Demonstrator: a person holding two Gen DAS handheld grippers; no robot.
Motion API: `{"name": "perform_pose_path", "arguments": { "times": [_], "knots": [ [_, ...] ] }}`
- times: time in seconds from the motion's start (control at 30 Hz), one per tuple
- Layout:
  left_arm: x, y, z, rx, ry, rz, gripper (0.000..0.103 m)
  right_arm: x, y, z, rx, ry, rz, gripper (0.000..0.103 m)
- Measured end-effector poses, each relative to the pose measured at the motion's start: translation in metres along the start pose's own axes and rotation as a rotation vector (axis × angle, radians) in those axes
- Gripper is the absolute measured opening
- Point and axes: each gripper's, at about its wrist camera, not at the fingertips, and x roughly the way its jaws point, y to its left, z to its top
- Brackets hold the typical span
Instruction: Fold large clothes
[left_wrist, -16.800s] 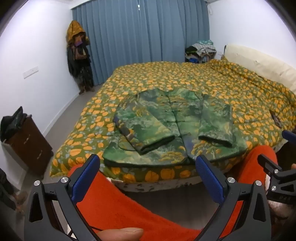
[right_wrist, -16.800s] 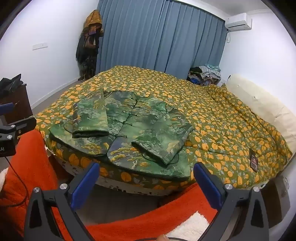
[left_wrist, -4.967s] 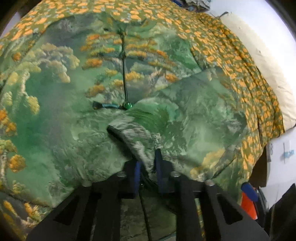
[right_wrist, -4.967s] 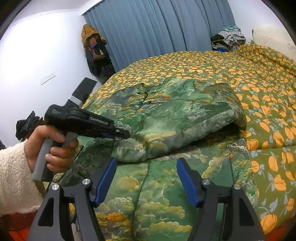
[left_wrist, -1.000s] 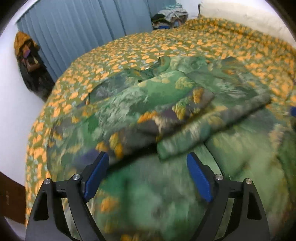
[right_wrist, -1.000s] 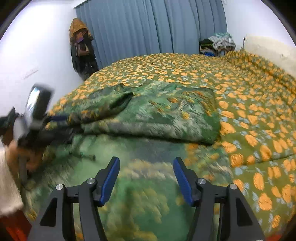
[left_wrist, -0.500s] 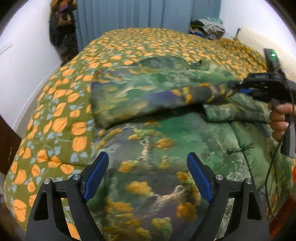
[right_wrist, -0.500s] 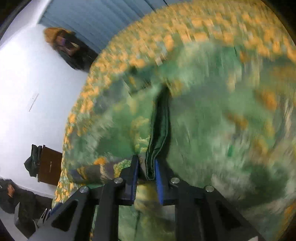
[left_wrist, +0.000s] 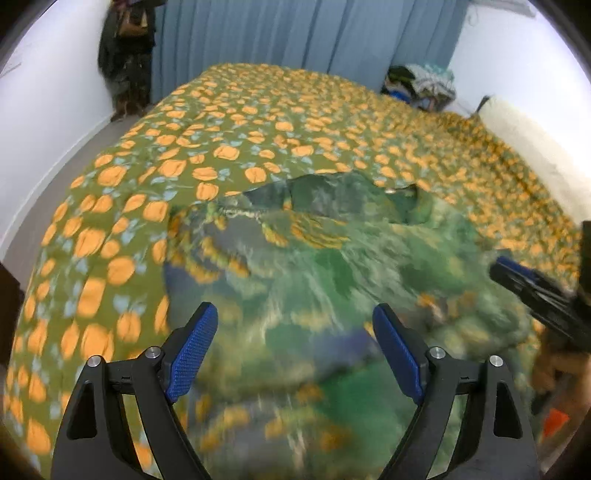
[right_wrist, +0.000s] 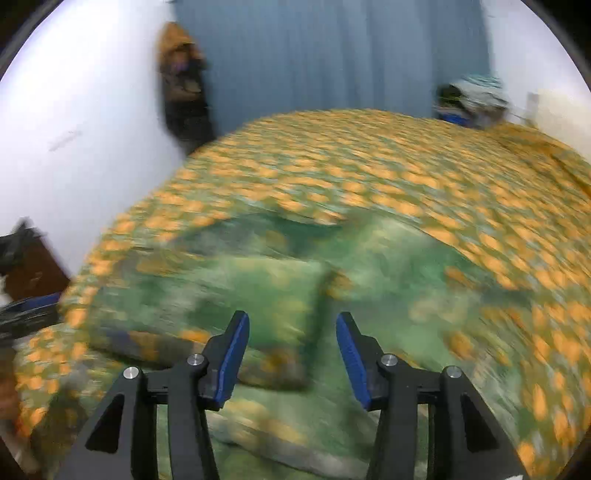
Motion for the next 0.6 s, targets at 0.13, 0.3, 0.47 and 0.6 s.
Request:
{"name": "perform_pose_path", "arguments": {
  "times": [0.13,0.3,0.47,0.6],
  "knots": [
    [0.072,0.008,-0.013,-0.005,0.155,0.052,0.070,0.079,-0.006,-0.014,0.054,0.245,0.066,0.044],
    [0.081,0.005,-0.031,0.039,0.134,0.069,0.070,0.097,-0.014,-0.036,0.082,0.259,0.057,0.035],
    [0.056,-0.001,-0.015,0.016,0.167,0.052,0.075,0.094,-0.014,-0.044,0.070,0.237,0.065,0.035],
    [0.058,-0.003,0.014,0.003,0.148,-0.032,0.080,0.098,-0.012,-0.047,0.074,0.211,0.068,0.035]
  ]
}}
